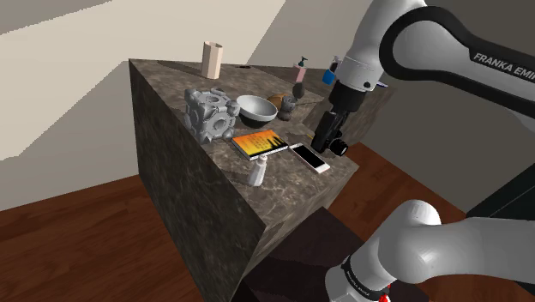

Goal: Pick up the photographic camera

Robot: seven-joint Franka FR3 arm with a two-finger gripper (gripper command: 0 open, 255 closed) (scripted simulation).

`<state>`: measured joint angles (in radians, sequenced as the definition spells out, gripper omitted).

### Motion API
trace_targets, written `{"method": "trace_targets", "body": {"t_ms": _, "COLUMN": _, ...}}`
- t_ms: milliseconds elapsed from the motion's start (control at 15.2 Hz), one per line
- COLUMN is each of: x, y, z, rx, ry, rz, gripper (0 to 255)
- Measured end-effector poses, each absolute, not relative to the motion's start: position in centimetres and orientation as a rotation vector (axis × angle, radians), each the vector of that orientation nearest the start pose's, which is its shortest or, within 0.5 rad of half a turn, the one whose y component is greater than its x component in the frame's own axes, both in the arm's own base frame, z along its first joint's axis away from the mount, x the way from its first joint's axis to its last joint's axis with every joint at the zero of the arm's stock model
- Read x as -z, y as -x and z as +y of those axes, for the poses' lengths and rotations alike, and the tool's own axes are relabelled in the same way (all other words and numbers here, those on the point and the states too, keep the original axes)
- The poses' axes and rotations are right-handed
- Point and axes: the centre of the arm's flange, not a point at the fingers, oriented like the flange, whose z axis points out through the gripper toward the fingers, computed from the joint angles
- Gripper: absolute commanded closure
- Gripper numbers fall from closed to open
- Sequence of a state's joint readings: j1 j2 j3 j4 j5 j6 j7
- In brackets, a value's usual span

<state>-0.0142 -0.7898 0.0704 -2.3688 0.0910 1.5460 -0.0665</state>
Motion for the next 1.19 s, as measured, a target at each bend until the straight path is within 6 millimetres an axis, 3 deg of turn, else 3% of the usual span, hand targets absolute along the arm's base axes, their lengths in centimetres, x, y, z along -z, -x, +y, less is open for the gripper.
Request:
{"method": "trace_targets", "body": {"t_ms": 132, "x": -58.1, "y": -30.3, "z": 2.6, "rx": -0.055, "ry": 3.094, "rz": -0.155, "gripper": 0}}
{"method": "trace_targets", "body": {"t_ms": 330, "x": -57.3, "y": -31.0, "z": -0.4, "rx": -0.069, "ry": 3.089, "rz": -0.145, "gripper": 0}}
{"method": "trace_targets", "body": {"t_ms": 1188, "x": -53.9, "y": -35.0, "z": -17.5, "rx": -0.143, "ry": 3.061, "rz": -0.099, "gripper": 0}}
